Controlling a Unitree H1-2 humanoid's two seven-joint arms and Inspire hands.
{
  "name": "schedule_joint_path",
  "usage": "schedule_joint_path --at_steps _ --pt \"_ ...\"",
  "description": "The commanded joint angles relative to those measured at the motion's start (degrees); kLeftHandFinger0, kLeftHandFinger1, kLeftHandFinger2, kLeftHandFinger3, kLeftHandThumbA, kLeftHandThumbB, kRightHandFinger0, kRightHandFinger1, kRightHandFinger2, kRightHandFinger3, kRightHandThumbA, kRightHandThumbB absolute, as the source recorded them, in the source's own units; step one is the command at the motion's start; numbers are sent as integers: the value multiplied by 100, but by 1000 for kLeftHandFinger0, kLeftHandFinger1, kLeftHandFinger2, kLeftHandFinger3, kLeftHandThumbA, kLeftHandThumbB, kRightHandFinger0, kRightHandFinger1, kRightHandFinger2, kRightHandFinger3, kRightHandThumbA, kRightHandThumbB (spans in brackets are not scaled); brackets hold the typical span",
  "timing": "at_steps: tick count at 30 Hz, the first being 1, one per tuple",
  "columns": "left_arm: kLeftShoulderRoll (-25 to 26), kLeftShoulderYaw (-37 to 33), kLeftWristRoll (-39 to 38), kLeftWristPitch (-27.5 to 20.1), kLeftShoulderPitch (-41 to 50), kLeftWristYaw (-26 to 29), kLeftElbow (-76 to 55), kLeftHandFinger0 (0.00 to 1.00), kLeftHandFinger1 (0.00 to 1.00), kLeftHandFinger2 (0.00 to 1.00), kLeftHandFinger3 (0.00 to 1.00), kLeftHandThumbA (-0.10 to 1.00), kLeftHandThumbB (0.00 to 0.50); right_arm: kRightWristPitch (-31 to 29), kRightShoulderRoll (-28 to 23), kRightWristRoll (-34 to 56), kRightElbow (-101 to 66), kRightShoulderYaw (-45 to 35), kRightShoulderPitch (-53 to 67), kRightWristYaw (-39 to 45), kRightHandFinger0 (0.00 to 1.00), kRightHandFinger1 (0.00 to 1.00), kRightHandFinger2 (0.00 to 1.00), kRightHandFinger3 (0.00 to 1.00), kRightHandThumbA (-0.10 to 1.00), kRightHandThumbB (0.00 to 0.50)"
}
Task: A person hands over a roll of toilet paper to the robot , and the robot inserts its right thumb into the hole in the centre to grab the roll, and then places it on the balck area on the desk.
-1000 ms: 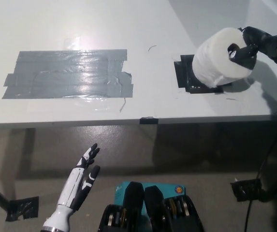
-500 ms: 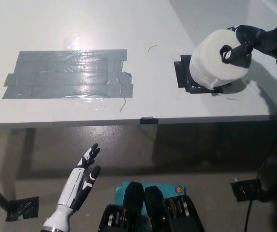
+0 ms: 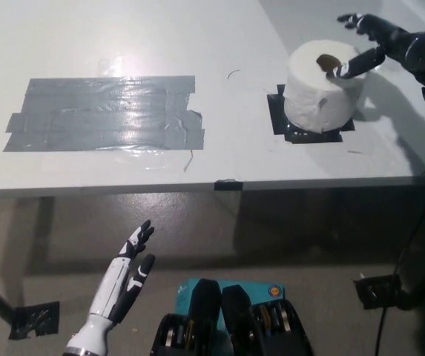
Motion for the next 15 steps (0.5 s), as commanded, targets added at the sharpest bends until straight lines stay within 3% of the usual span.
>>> schedule_joint_path --at_steps 1,2,3,5,9,13,15 --pt "42 -19 -7 -155 -119 170 -122 1000 1000 1000 1000 1000 169 -833 -148 160 -216 -274 -470 -604 1000 1000 1000 1000 778 461" --pt "49 -16 -7 -184 -134 178 -101 1000 1000 1000 1000 1000 168 -869 -162 90 -227 -258 -520 -596 1000 1000 1000 1000 827 440" --pt "53 -15 -1 -194 -145 183 -90 1000 1000 1000 1000 1000 169 -784 -160 82 -219 -298 -586 -611 1000 1000 1000 1000 886 465" --pt "57 -17 36 -229 -164 212 -76 1000 1000 1000 1000 1000 158 -657 -176 209 -220 -450 -710 -541 1000 1000 1000 1000 810 488" --pt "51 -13 34 -230 -169 216 -76 1000 1000 1000 1000 1000 163 -532 -216 221 -250 -594 -847 -521 1000 1000 1000 1000 806 500" --pt "35 -23 30 -172 -229 194 -81 1000 1000 1000 1000 1000 163 -825 -345 368 -337 -817 -913 -603 1000 1000 1000 1000 811 500" --pt "40 -13 9 -118 -317 170 -102 1000 1000 1000 1000 1000 170 -741 -462 680 -1059 -1175 -736 -360 1000 1000 1000 1000 811 492"
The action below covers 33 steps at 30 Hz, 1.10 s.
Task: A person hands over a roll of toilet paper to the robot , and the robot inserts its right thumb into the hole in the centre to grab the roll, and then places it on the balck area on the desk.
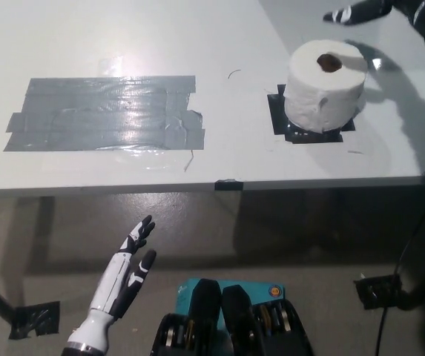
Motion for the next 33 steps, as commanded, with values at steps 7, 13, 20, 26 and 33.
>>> schedule_joint_path --at_steps 7,13,20,26,33 --pt "29 38 -134 -173 -752 168 129 1000 1000 1000 1000 1000 156 316 -515 1105 -3565 -1166 351 396 1000 1000 1000 1000 819 477" --pt "49 90 -149 -264 -1104 237 317 1000 1000 1000 1000 1000 162 1282 -371 1340 -7033 -1587 1613 267 1000 1000 1000 1000 996 405" --pt "64 160 -186 -258 -1169 284 333 1000 1000 1000 1000 1000 162 1702 34 1978 -9624 -1876 3066 -4 1000 1000 1000 1000 958 364" --pt "57 171 -182 -259 -1182 304 371 1000 1000 1000 1000 1000 147 1497 385 1787 -10730 -1785 4300 -268 1000 1000 1000 1000 999 327" --pt "58 161 -221 -274 -1106 261 367 1000 1000 1000 1000 1000 153 1157 788 1592 -11271 -1434 5424 -333 1000 1000 1000 1000 1000 278"
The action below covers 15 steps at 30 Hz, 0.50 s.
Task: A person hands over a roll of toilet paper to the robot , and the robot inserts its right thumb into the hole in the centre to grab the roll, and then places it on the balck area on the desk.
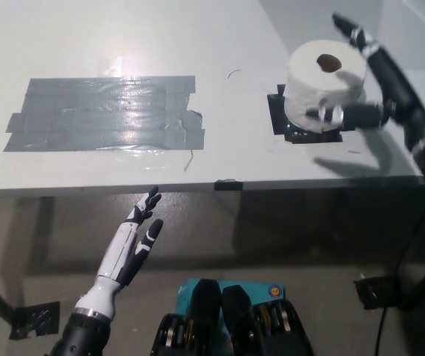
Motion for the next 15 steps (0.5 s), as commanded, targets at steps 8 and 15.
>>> schedule_joint_path --at_steps 8,15 --pt "58 117 -193 -357 -347 274 -62 1000 1000 1000 1000 1000 147 74 703 995 -4416 -522 1877 -498 1000 1000 1000 1000 1000 251" --pt "40 115 -261 -387 -255 238 -23 1000 1000 1000 1000 1000 151 -429 801 1062 -3364 -697 2362 -498 1000 1000 1000 1000 1000 219"
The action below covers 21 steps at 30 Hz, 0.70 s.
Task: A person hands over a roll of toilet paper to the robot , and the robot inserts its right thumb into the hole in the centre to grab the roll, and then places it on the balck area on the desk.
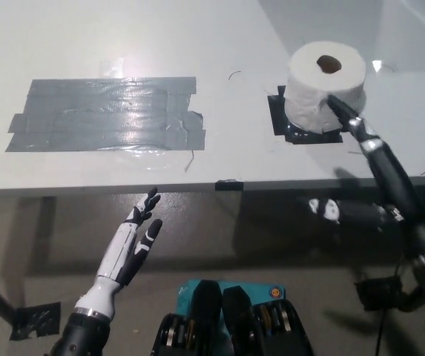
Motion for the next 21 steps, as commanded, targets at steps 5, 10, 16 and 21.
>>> schedule_joint_path --at_steps 5,10,16,21 --pt "-1 73 -183 -357 -10 262 -155 1000 1000 1000 1000 1000 153 -692 381 888 578 -403 486 -280 1000 1000 1000 1000 986 224" --pt "-6 51 -189 -330 164 215 -236 1000 1000 1000 1000 1000 162 -1129 442 856 1293 -330 614 -224 1000 1000 1000 1000 929 180" --pt "-17 40 -186 -314 420 209 -364 1000 1000 1000 1000 1000 183 -1232 494 842 1795 -261 874 -196 1000 1000 1000 1000 962 202" --pt "-16 31 -160 -184 666 182 -562 1000 1000 1000 1000 1000 168 -1272 461 865 1913 -210 1090 -144 1000 1000 1000 1000 977 191"
